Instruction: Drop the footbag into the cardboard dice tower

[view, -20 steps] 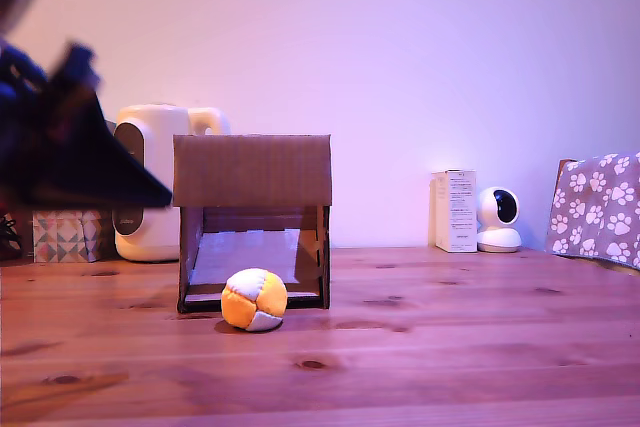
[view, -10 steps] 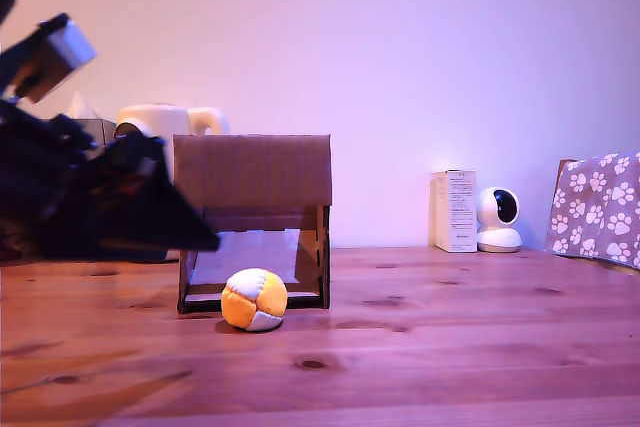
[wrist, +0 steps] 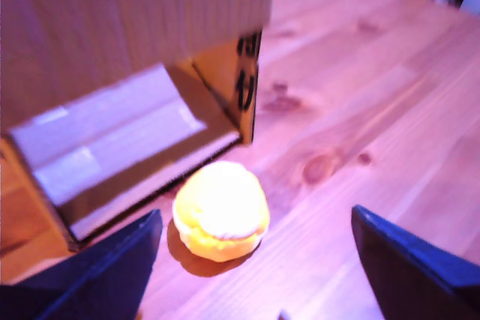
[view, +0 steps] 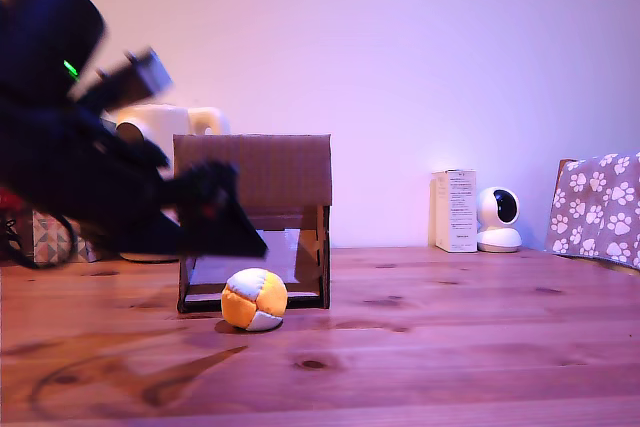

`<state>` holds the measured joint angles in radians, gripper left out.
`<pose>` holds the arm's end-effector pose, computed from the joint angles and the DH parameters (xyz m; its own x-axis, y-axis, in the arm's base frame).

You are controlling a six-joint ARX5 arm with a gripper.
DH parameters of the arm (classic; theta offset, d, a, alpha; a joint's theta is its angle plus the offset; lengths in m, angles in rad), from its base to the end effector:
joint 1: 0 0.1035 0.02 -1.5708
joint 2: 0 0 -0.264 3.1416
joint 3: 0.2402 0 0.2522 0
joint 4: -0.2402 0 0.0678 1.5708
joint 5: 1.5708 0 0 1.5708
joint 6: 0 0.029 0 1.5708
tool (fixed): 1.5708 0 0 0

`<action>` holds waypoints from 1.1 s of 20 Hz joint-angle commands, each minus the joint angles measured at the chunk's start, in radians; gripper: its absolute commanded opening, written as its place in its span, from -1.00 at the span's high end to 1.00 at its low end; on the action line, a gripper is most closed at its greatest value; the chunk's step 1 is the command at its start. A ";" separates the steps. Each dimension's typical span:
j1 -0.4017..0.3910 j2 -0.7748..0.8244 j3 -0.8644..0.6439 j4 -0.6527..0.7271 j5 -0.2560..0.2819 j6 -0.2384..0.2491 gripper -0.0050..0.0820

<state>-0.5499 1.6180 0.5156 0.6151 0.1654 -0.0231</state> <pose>0.2377 -0.1513 0.1306 0.6570 -0.5959 -0.4618 0.6301 0.7704 -0.0975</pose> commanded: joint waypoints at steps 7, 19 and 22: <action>-0.002 0.187 0.117 0.005 0.001 0.027 -0.80; -0.007 0.179 0.146 -0.066 0.010 0.031 0.63; -0.010 0.089 0.146 -0.164 0.032 0.031 0.64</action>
<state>-0.5526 1.7416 0.6636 0.4522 0.1856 0.0032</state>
